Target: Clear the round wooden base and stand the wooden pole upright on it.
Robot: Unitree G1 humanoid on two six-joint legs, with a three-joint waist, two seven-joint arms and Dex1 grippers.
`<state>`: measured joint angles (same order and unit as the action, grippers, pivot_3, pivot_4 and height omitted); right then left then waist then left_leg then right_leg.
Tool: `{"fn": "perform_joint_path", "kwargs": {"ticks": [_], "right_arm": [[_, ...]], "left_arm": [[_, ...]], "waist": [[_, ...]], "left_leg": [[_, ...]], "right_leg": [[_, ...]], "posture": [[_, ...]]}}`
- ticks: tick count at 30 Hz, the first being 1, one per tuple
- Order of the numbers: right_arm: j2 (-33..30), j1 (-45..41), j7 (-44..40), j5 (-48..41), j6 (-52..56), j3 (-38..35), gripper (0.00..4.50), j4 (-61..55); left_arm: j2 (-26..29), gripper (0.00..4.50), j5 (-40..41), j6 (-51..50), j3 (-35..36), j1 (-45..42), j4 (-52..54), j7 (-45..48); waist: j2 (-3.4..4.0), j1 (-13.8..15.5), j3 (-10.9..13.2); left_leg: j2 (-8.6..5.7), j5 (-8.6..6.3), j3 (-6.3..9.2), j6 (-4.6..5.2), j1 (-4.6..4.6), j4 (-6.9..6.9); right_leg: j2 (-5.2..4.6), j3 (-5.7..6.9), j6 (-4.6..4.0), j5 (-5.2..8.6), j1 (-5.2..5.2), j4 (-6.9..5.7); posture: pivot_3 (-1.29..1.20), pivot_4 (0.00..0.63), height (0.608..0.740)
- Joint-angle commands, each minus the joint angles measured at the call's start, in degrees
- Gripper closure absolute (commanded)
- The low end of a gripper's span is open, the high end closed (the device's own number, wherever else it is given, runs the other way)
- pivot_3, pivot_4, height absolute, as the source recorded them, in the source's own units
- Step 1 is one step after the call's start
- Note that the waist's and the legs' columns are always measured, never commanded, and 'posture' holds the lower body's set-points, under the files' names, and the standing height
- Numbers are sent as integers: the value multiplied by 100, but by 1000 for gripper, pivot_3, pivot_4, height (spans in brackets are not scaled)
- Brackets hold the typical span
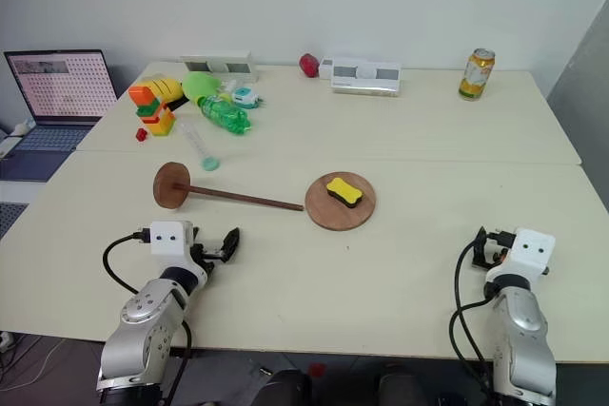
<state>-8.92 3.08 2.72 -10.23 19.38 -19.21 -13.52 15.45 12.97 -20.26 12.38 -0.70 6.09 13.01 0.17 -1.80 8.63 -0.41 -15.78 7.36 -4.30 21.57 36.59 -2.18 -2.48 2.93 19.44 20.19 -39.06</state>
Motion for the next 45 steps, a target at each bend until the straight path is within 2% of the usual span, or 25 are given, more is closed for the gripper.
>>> {"fn": "perform_joint_path", "kwargs": {"ticks": [1, 5, 10, 14, 17, 21, 24, 28, 36, 45], "right_arm": [[-33, 32, 20, -2, -37, -78, 50, -293], [-278, 139, -269, 16, 28, 15, 50, -444], [-1082, -64, -1265, -350, 374, 192, 50, -722], [-1860, -1019, -3063, -1638, 1318, 754, 50, -745], [-2047, -1719, -3698, -1713, 1431, 1317, 50, -369], [-1834, -2569, -3828, -1232, 1082, 1978, 50, 443], [-1423, -3102, -3863, -1091, 922, 2304, 50, 1012], [-1060, -3511, -3971, -821, 642, 2631, 50, 1635], [-766, -3999, -4109, -360, 188, 2878, 50, 2677], [-536, -4142, -4181, -20, -83, 2983, 50, 3435]], "left_arm": [[47, 0, 54, -84, 67, 1, 39, 19], [103, 0, 458, -356, 226, 10, 238, 279], [789, 0, 1356, -1087, 423, 100, 1053, 1233], [1724, 0, 1918, -1453, 54, 144, 1836, 2454], [1920, 0, 2118, -1401, -88, -11, 1975, 2825], [1960, 0, 2225, -1412, -120, -104, 1977, 2972], [1903, 0, 2117, -1262, -162, -102, 1968, 2956], [1858, 0, 2119, -1181, -261, -1, 2199, 2953], [1889, 0, 2228, -1266, -193, 128, 2420, 2833], [1824, 0, 2349, -1363, -174, 411, 2732, 2552]], "waist": [[0, 0, 0], [0, -1, 0], [-9, -14, 19], [-33, -101, 57], [-35, -107, 66], [-57, -105, 80], [-60, -107, 84], [-60, -111, 85], [-59, -121, 85], [-58, -142, 85]], "left_leg": [[0, 0, 0, 0, 0, 0], [0, 0, 0, 0, -1, 0], [1, 0, -1, 0, 2, 0], [9, 0, 2, 0, -3, 0], [9, 0, 3, 1, -3, -1], [9, 0, 14, 1, 14, 0], [6, 0, 14, 0, 24, 2], [7, 2, 15, -2, 28, 2], [6, 2, 15, -2, 28, 5], [7, 2, 15, -2, 28, 4]], "right_leg": [[0, 0, 0, 0, 0, 0], [0, 0, 0, 0, 0, 0], [1, 0, 0, 0, 2, 0], [11, 1, -2, -1, -1, -3], [12, 2, -4, -2, -3, -1], [11, 14, -4, -2, 5, 9], [7, 14, -5, -2, 15, 8], [6, 14, -5, -2, 22, 7], [4, 13, -5, -3, 23, 3], [5, 12, -5, -3, 26, 0]], "posture": [[0, 150, 740], [0, 150, 740], [0, 150, 740], [0, 150, 740], [0, 150, 740], [0, 150, 740], [0, 150, 740], [0, 150, 740], [0, 150, 740], [0, 150, 740]]}}
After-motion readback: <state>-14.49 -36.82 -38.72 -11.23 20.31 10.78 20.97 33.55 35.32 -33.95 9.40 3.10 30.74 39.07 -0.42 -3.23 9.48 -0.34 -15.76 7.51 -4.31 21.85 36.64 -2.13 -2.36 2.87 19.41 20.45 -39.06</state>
